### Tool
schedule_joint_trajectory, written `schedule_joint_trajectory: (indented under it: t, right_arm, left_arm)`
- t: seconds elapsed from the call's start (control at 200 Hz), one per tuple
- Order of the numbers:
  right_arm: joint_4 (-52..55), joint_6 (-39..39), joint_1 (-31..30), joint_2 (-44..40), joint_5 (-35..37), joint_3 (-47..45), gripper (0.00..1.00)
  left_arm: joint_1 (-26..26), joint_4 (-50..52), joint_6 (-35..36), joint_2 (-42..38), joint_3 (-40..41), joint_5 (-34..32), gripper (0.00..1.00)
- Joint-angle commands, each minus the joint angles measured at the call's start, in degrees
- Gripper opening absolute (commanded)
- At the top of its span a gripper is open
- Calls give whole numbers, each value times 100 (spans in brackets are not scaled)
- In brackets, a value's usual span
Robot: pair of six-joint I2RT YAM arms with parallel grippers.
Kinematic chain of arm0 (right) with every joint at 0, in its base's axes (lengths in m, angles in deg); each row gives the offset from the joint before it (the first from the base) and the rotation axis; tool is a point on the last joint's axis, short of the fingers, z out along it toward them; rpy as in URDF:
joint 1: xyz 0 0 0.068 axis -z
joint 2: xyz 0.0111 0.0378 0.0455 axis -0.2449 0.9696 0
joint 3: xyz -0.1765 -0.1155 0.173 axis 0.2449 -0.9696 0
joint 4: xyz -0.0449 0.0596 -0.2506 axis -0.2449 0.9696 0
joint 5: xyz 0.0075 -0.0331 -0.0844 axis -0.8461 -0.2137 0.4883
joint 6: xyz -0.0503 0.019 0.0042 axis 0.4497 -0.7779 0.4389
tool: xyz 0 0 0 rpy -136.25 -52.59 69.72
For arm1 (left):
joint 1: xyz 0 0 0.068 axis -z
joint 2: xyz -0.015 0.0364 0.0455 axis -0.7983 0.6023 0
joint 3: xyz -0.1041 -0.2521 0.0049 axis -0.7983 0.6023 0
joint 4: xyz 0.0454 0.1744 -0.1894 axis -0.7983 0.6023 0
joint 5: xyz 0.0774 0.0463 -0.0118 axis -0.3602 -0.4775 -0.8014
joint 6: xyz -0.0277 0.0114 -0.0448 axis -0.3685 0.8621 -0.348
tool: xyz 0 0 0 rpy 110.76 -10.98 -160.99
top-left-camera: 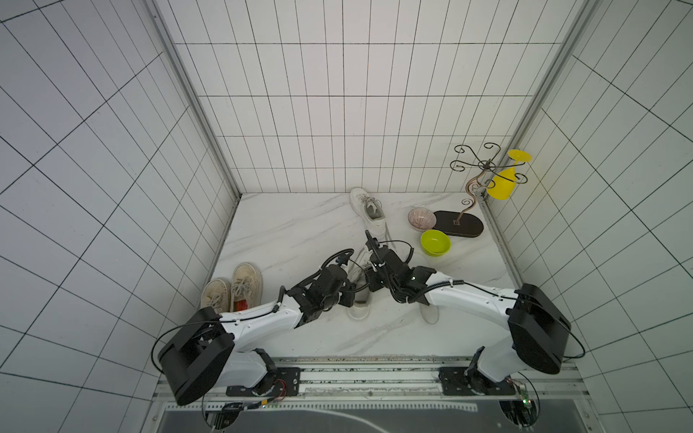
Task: Remove the insole from the shoe
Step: Untie the shoelace on the shoe.
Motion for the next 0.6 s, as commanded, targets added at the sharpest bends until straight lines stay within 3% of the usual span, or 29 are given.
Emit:
schedule_joint_trajectory:
  t: [0.0, 0.385, 0.595]
  right_arm:
    - [65, -104, 181, -49, 7, 527, 34]
    - [474, 10, 201, 431, 110, 958, 40]
    - [530, 230, 107, 435, -63, 1043, 32]
  left_arm:
    - [6, -35, 55, 51, 98, 9, 16]
    - [11, -60, 51, 110, 86, 21, 16]
    - [13, -19, 41, 183, 3, -27, 24]
